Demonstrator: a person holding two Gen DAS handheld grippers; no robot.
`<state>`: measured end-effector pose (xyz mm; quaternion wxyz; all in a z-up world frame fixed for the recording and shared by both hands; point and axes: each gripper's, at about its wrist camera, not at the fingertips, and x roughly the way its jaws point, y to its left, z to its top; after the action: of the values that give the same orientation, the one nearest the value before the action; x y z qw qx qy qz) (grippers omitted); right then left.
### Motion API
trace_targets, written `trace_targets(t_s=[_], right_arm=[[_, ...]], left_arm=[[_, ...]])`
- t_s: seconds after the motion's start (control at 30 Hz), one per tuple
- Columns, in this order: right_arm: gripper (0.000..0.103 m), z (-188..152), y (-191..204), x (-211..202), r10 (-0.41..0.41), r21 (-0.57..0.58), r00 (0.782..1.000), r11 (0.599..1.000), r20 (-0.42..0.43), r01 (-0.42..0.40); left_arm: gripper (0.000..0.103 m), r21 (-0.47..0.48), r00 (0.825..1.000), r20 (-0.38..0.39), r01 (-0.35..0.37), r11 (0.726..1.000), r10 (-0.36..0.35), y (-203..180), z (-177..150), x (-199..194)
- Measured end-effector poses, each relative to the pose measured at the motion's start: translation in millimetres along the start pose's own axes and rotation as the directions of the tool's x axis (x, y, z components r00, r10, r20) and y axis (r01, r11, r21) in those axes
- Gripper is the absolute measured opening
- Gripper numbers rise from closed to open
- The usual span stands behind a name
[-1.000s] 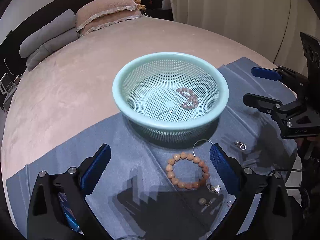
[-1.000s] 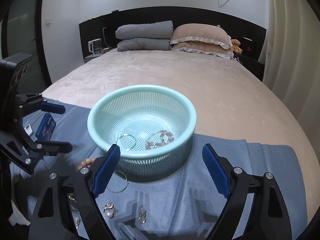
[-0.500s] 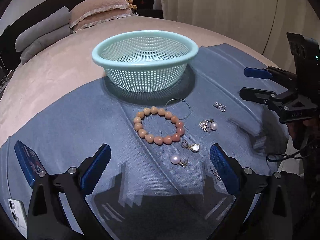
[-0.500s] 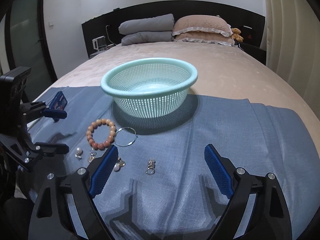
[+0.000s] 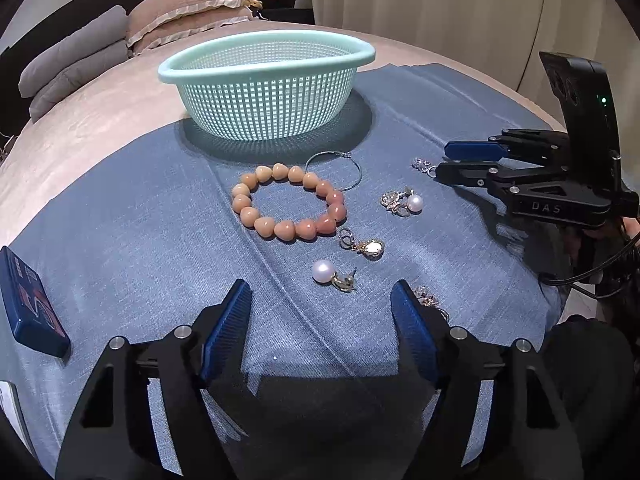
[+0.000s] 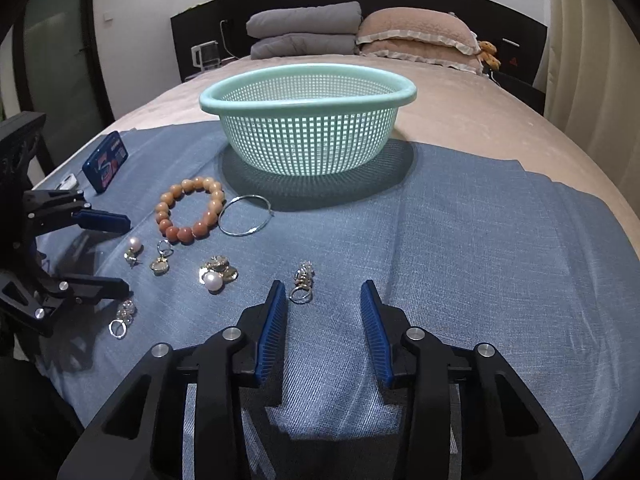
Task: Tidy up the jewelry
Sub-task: 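Move the left tool back toward the pearl earring on the cloth, then grasp the pearl earring with the left tool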
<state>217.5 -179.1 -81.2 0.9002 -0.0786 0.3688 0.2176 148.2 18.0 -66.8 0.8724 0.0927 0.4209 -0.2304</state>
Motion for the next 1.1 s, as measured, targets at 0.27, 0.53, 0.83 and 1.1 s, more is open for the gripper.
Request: trace_targets(t_s=[0.27,0.53,0.83,1.1], right_arm=[[0.013,2,11,9,-0.018,-0.006,1.0,1.0,-0.015,0.018],[0.004,1,16,7,-0.042,-0.009,0.999,0.999,-0.014,0.042],[0.002,-5,17,-2,-0.035,0.002,0.999,0.999,-0.031,0.035],[0.002,-8,12,-8,-0.01,0.036,0.999,0.999,-0.03,0.012]], left_arm=[[0.039,-0.023,1.0,0.007,-0.019,1.0,0.02,3,6,1],[0.016,-0.069,0.999,0.008,-0.035,0.997,0.035,16,6,-1],[0.004,-0.227,1.0,0.011,0.004,0.974,-0.002,33,5,2],[0.0,-0.238,0.999,0.043,0.002,0.971,0.008,32,11,-8]])
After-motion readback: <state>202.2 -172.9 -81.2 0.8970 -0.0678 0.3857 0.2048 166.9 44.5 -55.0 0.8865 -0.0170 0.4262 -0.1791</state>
